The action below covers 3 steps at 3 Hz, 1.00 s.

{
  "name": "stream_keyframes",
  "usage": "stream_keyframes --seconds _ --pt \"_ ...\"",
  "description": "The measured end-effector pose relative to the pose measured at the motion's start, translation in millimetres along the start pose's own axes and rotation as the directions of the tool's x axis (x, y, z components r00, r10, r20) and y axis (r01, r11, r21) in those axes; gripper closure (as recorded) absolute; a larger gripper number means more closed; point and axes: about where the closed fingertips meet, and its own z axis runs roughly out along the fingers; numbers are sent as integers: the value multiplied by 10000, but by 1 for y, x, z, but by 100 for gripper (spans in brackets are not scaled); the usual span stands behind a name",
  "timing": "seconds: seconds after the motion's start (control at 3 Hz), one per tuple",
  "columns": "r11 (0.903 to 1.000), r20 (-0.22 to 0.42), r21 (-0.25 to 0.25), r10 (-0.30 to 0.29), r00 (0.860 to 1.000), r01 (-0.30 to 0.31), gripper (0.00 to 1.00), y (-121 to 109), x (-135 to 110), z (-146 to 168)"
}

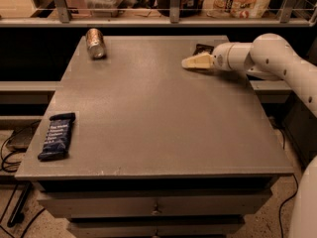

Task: Move rxbar chocolate near rxbar blueberry

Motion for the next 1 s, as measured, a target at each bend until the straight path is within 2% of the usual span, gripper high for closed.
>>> stream_keyframes --seconds 1.0 --pt "9999 -121 -120 -6 9999 4 85 4 0 6"
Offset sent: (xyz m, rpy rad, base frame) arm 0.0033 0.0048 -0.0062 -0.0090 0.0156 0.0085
